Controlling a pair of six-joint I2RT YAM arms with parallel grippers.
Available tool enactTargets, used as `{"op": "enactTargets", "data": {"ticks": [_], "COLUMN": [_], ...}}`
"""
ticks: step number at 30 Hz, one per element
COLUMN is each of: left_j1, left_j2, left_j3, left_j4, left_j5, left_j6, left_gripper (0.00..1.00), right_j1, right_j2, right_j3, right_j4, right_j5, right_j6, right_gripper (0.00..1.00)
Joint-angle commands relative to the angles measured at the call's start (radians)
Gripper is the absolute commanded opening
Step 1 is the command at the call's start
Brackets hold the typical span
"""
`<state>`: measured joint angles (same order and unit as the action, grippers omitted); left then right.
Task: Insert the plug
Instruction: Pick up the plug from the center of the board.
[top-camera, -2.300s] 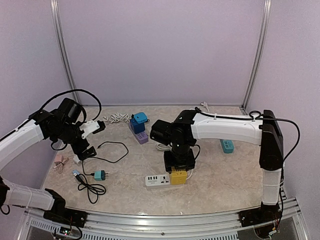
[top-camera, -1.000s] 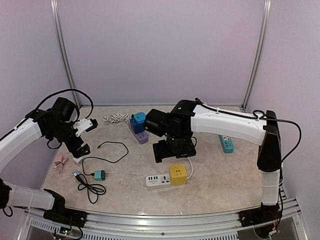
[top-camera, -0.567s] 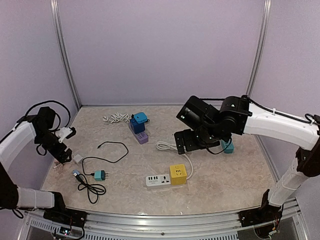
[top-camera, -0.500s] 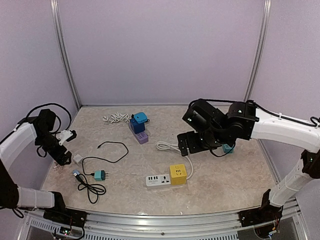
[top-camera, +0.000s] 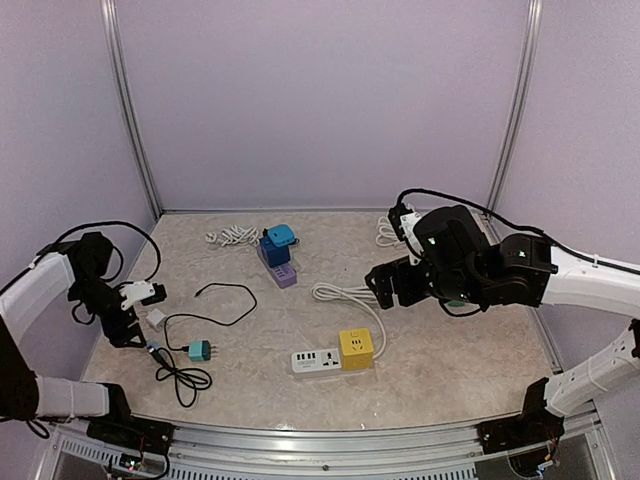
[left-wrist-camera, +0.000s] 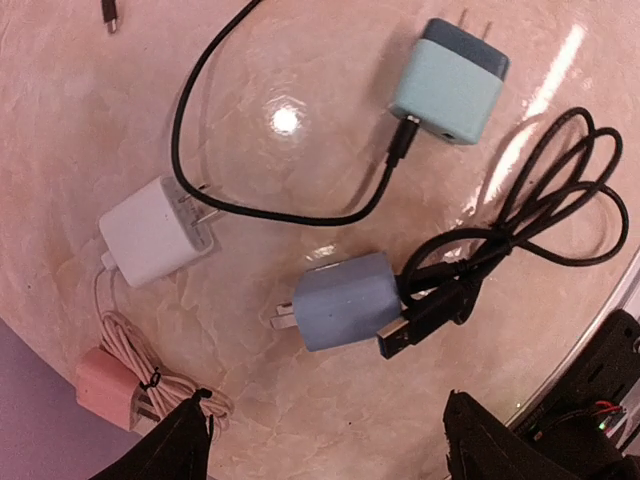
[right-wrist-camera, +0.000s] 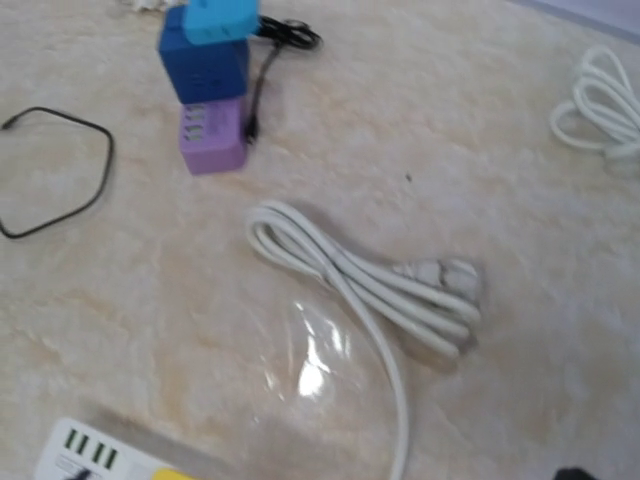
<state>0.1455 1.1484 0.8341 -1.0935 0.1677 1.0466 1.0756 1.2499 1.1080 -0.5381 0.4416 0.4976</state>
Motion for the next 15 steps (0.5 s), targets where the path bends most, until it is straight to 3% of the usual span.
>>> {"op": "enactTargets", "data": {"ticks": [1, 8, 15], "left_j1": [-0.01, -0.184, -0.185], "left_j2": [-0.078, 0.02, 0.036], "left_j3": [-0.003, -0.094, -0.138], "left_j4": [-0.153, -0.077, 0.029], "left_j5": [0.112, -0.013, -0.052], "left_j6": [0.378, 0.521, 0.623], "left_gripper": [0.77, 0.74, 0.79], "right_j1": [-0.008, -0.008, -0.007], "right_j2": [0.033, 0.141, 0.254], "right_j3": [-0.01, 0.061, 0.153], "right_j4": [0.091, 0.094, 0.076], "right_j5": [-0.045, -0.118, -0.226], "right_j6": [-0.083, -0.069, 0.004], "right_gripper": [1.0, 1.0, 1.0]}}
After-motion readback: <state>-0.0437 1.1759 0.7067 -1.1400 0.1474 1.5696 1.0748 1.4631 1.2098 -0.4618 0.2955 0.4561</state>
